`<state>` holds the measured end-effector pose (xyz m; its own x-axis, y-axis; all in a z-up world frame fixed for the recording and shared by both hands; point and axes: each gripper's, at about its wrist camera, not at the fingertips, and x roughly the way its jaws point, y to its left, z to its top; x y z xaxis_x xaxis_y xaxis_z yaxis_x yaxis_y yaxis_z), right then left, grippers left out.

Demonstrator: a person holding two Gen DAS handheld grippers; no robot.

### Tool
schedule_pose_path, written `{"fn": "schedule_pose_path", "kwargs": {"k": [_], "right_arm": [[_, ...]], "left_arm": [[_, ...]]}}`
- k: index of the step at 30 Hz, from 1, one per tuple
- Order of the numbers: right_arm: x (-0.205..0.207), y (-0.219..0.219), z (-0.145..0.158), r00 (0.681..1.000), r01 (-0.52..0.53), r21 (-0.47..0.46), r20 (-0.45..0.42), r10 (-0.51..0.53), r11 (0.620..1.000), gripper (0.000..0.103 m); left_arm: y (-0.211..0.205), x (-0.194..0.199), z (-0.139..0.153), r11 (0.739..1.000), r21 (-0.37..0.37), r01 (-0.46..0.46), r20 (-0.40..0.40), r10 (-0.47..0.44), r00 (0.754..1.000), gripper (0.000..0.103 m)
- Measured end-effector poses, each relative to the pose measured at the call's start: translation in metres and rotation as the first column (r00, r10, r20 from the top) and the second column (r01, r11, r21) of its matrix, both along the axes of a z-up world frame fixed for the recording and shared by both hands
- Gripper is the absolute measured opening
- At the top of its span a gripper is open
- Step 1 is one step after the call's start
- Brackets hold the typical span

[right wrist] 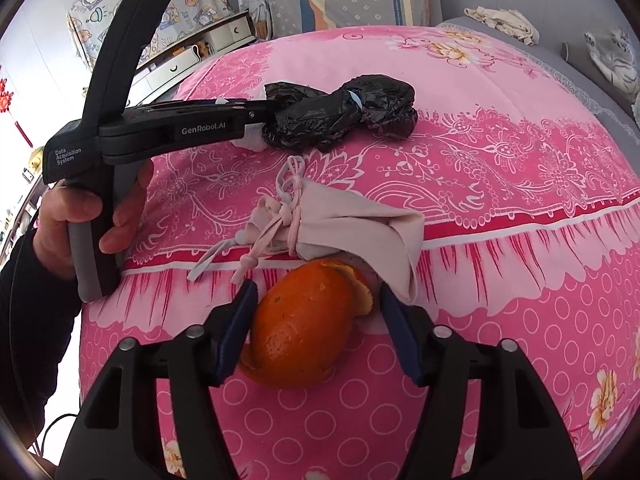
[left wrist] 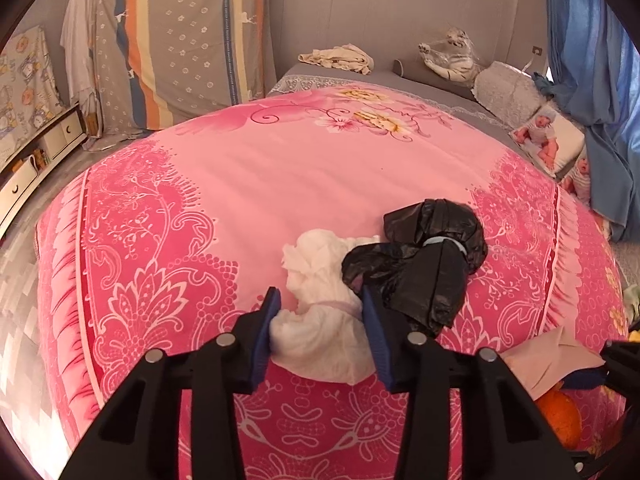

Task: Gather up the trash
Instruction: 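Grasp the white tissue and black bag with the left tool while the right tool grasps the orange peel, then lift and carry the tissue, black bag and orange peel in both tools over the bin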

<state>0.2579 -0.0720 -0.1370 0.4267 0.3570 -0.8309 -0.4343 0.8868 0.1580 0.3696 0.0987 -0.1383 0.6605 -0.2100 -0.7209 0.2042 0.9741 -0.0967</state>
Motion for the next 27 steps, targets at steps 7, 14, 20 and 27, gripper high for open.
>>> {"fn": "schedule_pose_path", "kwargs": {"k": [7, 14, 20, 27], "right_arm": [[-0.009, -0.002, 0.006, 1.0, 0.001, -0.011, 0.018, -0.001, 1.0, 0.04], [-0.026, -0.012, 0.024, 0.999, 0.011, 0.017, 0.044, -0.012, 1.0, 0.039], [-0.043, -0.02, 0.04, 0.997, 0.016, 0.037, 0.072, -0.018, 0.999, 0.039], [-0.059, -0.028, 0.052, 0.996, 0.02, 0.062, 0.088, -0.025, 0.998, 0.039]], "left_arm": [[0.014, -0.015, 0.011, 0.999, -0.027, -0.036, 0.014, 0.036, 0.999, 0.029], [0.032, -0.037, 0.027, 0.996, -0.053, -0.072, 0.039, 0.074, 0.996, 0.022], [0.043, -0.064, 0.038, 0.993, -0.069, -0.096, 0.063, 0.101, 0.993, 0.021], [0.049, -0.101, 0.048, 0.991, -0.071, -0.116, 0.082, 0.122, 0.989, 0.021]]}}
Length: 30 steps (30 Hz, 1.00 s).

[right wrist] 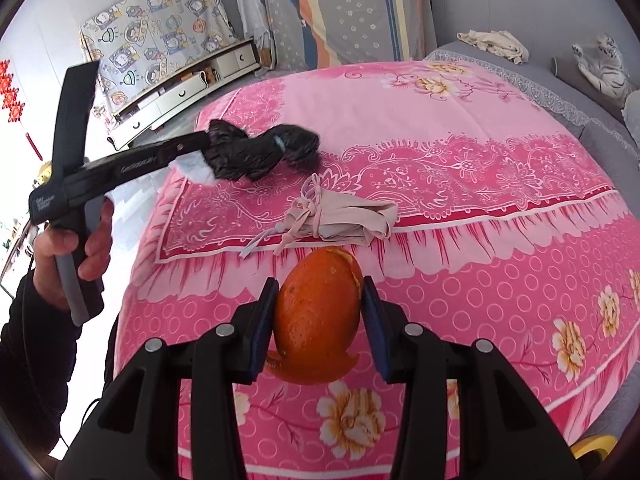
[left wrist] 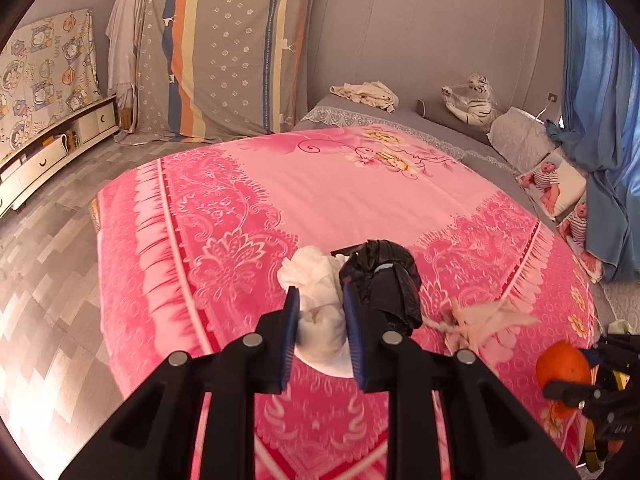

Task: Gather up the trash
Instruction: 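Lift and carry the tissue, black bag and orange peel in both tools over the bin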

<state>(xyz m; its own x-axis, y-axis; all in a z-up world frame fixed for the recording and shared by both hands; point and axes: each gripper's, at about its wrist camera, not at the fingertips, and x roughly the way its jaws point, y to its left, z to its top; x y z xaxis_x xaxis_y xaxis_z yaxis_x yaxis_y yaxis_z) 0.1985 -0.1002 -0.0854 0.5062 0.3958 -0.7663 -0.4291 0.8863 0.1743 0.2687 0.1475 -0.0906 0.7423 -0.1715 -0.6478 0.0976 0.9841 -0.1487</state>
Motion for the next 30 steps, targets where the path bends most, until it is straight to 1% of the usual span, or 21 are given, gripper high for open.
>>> {"fn": "schedule_pose_path", "kwargs": {"k": [5, 11, 14, 19, 22, 27, 30], "right_arm": [[-0.009, -0.004, 0.004, 1.0, 0.003, 0.007, 0.004, -0.003, 1.0, 0.039], [-0.02, -0.012, 0.011, 1.0, 0.014, 0.02, 0.022, -0.014, 1.0, 0.039], [-0.026, -0.017, 0.014, 0.999, 0.021, 0.022, 0.033, -0.022, 1.0, 0.039], [-0.033, -0.026, 0.02, 0.998, 0.039, 0.03, 0.042, -0.04, 0.999, 0.039], [-0.035, -0.033, 0.024, 0.997, 0.053, 0.038, 0.05, -0.055, 0.998, 0.039], [-0.039, -0.043, 0.026, 0.995, 0.074, 0.048, 0.056, -0.077, 0.996, 0.039], [-0.042, -0.048, 0.028, 0.994, 0.086, 0.053, 0.061, -0.089, 0.995, 0.039]], "left_arm": [[-0.005, -0.026, -0.006, 1.0, 0.013, 0.017, -0.023, -0.016, 1.0, 0.02], [-0.015, -0.058, -0.018, 0.999, 0.021, 0.049, -0.076, -0.047, 0.996, 0.02], [-0.018, -0.075, -0.023, 0.998, 0.022, 0.061, -0.089, -0.059, 0.994, 0.019], [-0.022, -0.104, -0.021, 0.996, -0.003, 0.087, -0.087, -0.087, 0.992, 0.019], [-0.026, -0.118, -0.017, 0.993, -0.044, 0.111, -0.088, -0.115, 0.99, 0.019], [-0.031, -0.137, -0.004, 0.986, -0.089, 0.144, -0.058, -0.15, 0.987, 0.018], [-0.033, -0.147, 0.007, 0.978, -0.129, 0.166, -0.038, -0.172, 0.984, 0.018]]}}
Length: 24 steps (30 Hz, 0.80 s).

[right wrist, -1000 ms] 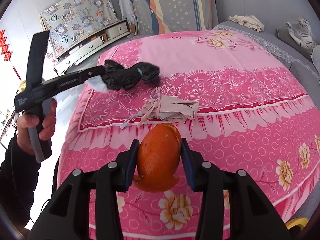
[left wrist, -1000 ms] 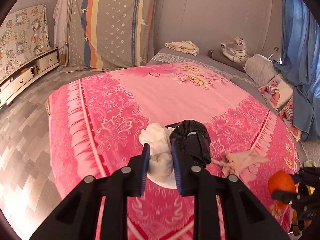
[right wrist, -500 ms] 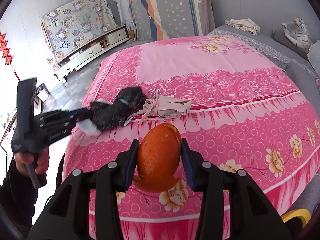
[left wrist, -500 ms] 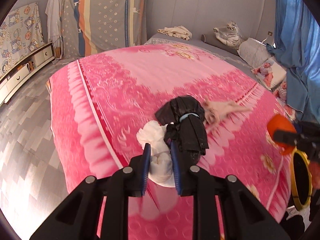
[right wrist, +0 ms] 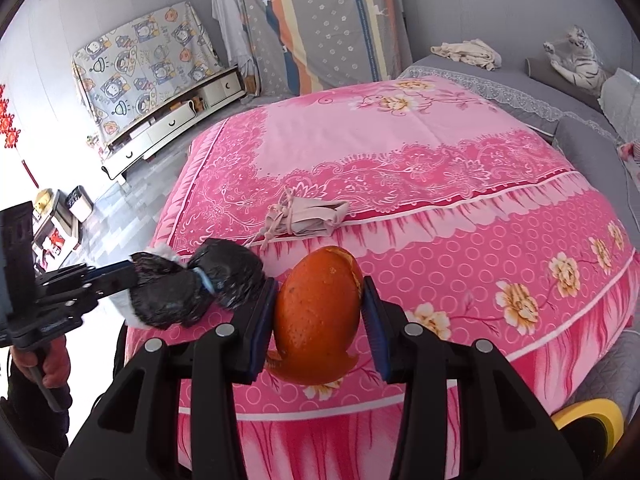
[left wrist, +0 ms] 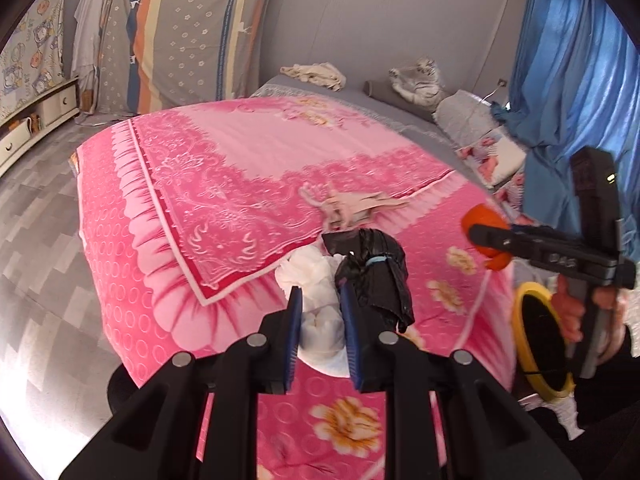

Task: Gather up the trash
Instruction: 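Lift and carry the tissue, black bag and orange peel in both tools over the bin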

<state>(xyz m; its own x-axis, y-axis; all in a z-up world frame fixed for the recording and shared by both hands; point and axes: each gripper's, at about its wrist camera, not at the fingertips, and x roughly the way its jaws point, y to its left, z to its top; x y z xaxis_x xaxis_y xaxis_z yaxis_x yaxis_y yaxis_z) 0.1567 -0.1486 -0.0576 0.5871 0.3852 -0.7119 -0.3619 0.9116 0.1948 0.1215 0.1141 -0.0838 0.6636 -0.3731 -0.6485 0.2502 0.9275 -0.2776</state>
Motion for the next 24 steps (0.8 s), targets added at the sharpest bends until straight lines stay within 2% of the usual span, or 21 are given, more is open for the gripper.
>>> {"fn": "schedule_pose_path", "kwargs": {"k": [9, 18, 24], "right_arm": [[-0.01, -0.02, 0.006, 0.999, 0.038, 0.021, 0.023, -0.039, 0.999, 0.039], [-0.022, -0.045, 0.02, 0.995, 0.079, 0.067, 0.062, -0.083, 0.995, 0.039], [-0.033, -0.065, 0.033, 0.987, 0.114, 0.098, 0.101, -0.124, 0.989, 0.039]], "left_arm": [[-0.004, -0.015, 0.029, 1.0, -0.018, 0.003, 0.064, -0.002, 0.998, 0.018], [-0.001, -0.012, 0.059, 0.999, -0.031, -0.039, 0.13, 0.043, 0.991, 0.018], [-0.013, -0.007, 0.085, 0.999, -0.036, -0.039, 0.192, 0.045, 0.98, 0.018]]}}
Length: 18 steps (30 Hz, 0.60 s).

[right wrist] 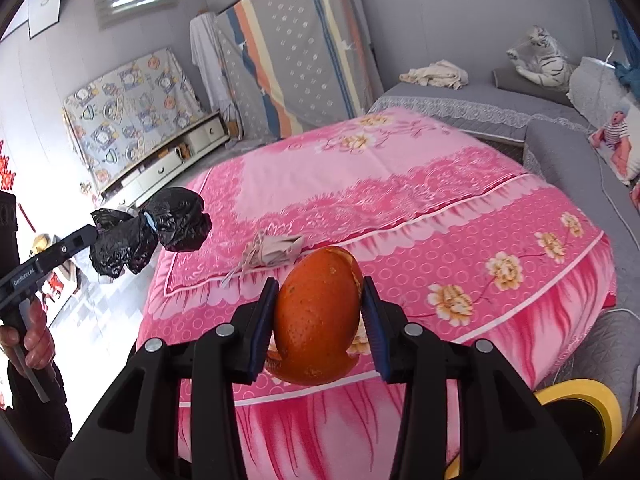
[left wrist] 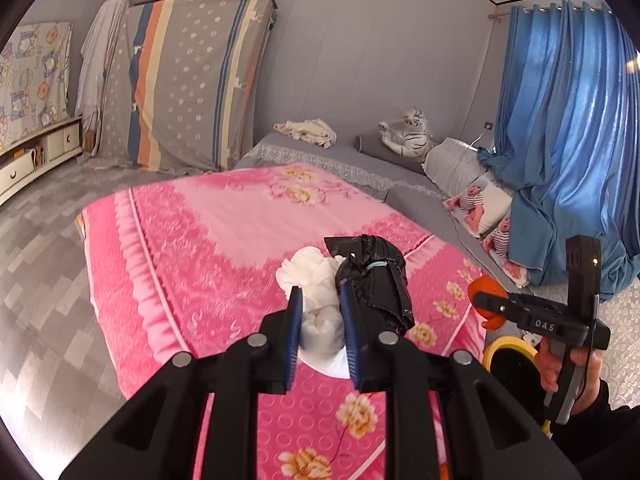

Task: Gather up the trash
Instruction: 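Lift and carry the tissue, black bag and orange peel in both tools over the bin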

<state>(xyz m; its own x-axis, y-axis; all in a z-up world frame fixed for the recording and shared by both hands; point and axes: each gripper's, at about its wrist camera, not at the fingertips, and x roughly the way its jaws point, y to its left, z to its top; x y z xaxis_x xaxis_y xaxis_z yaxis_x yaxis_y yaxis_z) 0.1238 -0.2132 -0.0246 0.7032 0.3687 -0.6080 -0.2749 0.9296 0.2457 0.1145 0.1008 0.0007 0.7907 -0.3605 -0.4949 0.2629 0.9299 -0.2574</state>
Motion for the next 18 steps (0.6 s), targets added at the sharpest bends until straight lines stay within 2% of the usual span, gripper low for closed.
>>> {"fn": "schedule_pose_path", "kwargs": {"k": [18], "right_arm": [[-0.035, -0.067, 0.031, 0.982, 0.154, 0.061, 0.105, -0.16, 0.986, 0.039]], "left_arm": [[-0.075, 0.002, 0.037, 0.995, -0.009, 0.104, 0.078, -0.103, 0.992, 0.018]]}}
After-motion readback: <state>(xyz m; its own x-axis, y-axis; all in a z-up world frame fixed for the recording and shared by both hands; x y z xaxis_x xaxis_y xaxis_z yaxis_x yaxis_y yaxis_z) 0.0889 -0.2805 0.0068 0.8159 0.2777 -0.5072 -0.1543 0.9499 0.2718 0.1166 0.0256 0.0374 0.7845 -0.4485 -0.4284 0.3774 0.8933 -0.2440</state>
